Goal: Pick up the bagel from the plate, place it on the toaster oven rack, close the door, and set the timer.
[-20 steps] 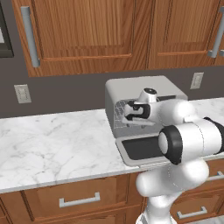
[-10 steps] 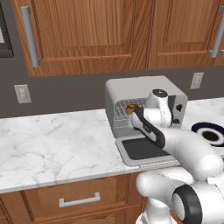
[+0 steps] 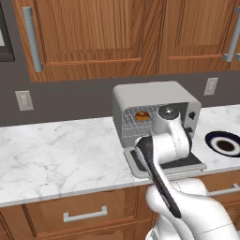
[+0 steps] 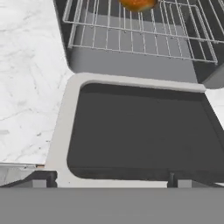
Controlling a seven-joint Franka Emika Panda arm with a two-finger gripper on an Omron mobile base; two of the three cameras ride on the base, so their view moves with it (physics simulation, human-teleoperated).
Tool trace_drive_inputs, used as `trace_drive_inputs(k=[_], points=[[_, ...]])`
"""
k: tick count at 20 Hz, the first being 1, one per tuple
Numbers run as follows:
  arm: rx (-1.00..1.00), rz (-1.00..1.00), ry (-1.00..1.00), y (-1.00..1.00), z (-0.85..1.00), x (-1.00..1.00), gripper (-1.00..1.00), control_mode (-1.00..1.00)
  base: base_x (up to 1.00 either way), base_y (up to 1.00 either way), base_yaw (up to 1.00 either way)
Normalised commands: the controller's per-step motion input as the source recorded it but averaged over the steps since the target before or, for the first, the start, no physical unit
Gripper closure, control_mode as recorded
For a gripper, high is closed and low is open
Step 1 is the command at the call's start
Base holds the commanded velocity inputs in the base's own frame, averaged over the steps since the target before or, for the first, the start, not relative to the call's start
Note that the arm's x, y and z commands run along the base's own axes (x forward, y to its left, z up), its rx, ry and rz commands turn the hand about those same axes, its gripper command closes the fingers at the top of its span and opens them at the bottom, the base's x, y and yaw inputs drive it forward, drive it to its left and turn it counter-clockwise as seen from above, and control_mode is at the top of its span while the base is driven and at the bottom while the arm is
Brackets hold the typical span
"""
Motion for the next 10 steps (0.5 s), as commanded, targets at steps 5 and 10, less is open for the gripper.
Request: trace_drive_inputs(k=[5,10], points=[[-0.35,0.11,0.0,0.55,0.0,-0.7,-1.0,-1.0,0.0,0.0,0.0],[-0.32,0.11,0.0,0.29,0.0,-0.51,-1.0,-1.0,0.0,0.0,0.0]])
